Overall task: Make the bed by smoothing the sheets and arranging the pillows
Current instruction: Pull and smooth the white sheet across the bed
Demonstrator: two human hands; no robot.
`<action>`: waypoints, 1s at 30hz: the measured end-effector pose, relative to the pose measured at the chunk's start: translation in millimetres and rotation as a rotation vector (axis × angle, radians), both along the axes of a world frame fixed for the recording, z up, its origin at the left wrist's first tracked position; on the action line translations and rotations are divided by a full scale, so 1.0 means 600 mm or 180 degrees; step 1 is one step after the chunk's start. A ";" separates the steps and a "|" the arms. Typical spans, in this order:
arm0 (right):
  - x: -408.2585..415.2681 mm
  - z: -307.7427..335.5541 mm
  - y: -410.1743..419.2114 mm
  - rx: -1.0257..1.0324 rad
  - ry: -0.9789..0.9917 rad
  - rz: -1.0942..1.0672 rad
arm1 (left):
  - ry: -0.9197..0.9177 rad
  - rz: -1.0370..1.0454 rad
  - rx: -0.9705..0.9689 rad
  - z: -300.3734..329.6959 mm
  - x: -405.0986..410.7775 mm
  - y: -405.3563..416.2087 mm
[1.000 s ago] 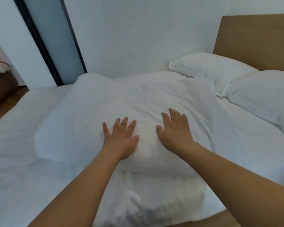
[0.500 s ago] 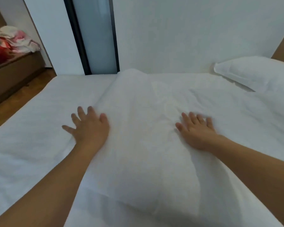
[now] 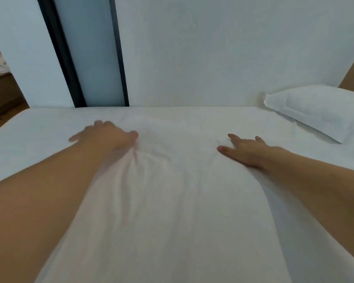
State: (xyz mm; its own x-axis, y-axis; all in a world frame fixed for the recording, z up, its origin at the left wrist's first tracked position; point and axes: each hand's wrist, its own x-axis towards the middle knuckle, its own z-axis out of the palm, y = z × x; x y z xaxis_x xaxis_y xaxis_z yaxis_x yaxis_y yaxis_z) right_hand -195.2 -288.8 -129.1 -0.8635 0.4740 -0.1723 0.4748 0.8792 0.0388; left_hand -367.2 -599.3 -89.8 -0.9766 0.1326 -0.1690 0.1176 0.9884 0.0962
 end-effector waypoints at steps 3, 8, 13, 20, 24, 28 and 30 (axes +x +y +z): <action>0.016 -0.033 0.006 -0.0268 0.0038 -0.0102 | 0.0943 -0.1095 -0.0016 0.040 -0.054 0.093; 0.076 -0.107 -0.050 0.0189 0.0867 -0.0129 | -0.0213 -0.1306 0.0016 -0.068 -0.069 0.170; 0.067 -0.071 -0.055 0.0143 0.0713 -0.0096 | 0.0677 -0.1648 -0.0483 -0.172 0.009 0.155; -0.117 -0.056 -0.030 -0.1211 -0.0017 -0.0012 | 0.0406 -0.1879 -0.1031 -0.150 0.067 0.095; -0.075 -0.147 -0.084 -0.0764 0.0269 0.0062 | 0.0800 -0.1612 -0.0751 -0.121 0.038 0.078; -0.083 -0.149 -0.044 -0.1129 0.0483 -0.0225 | 0.0291 -0.1692 -0.0280 -0.096 -0.052 0.097; -0.088 -0.148 -0.039 -0.1060 0.0589 -0.0226 | -0.0469 -0.1548 -0.0075 -0.090 -0.090 0.101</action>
State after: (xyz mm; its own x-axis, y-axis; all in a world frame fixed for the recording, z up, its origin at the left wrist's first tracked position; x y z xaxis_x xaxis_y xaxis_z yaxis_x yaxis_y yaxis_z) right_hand -248.1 -312.4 -218.1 -0.8615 0.4780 -0.1712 0.5071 0.7940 -0.3352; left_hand -421.3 -538.6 -144.0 -0.7683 0.5606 -0.3089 0.5515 0.8247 0.1249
